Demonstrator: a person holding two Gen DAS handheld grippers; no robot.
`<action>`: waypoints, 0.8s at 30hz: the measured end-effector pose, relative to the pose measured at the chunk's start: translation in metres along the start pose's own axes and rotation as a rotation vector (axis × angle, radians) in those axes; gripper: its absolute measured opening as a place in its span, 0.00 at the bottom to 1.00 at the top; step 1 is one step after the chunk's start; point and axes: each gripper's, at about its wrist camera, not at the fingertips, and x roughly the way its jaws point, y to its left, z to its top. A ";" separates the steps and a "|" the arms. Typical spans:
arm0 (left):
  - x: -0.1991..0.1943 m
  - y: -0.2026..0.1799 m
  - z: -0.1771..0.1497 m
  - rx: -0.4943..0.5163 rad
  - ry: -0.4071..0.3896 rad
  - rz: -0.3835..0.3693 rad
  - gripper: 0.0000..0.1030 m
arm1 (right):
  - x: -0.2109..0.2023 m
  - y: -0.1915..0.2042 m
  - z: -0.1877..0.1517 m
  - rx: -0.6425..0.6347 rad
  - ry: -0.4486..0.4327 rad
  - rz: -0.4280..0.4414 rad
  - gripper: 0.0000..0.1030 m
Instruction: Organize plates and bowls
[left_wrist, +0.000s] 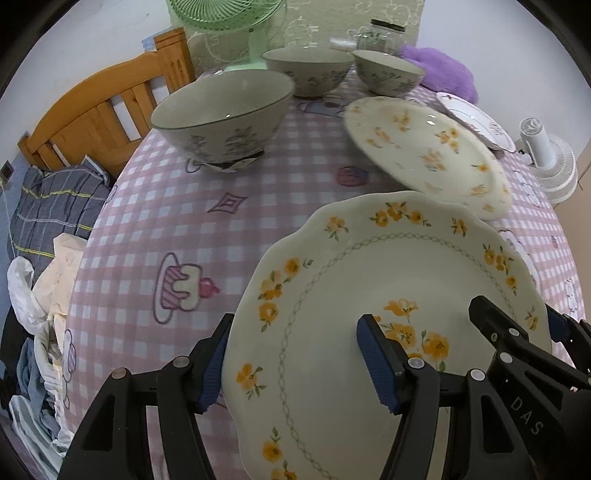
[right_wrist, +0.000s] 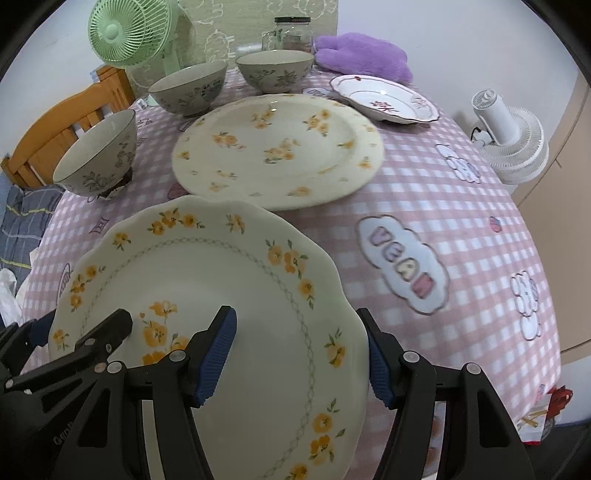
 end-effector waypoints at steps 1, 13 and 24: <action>0.002 0.004 0.002 -0.004 -0.003 -0.001 0.65 | 0.002 0.005 0.001 0.000 0.003 -0.001 0.66; 0.011 0.015 0.012 0.032 -0.018 -0.002 0.69 | 0.018 0.024 0.008 0.013 0.047 -0.008 0.68; -0.011 0.011 0.027 0.080 -0.038 -0.048 0.94 | -0.005 0.006 0.019 0.083 0.039 -0.023 0.69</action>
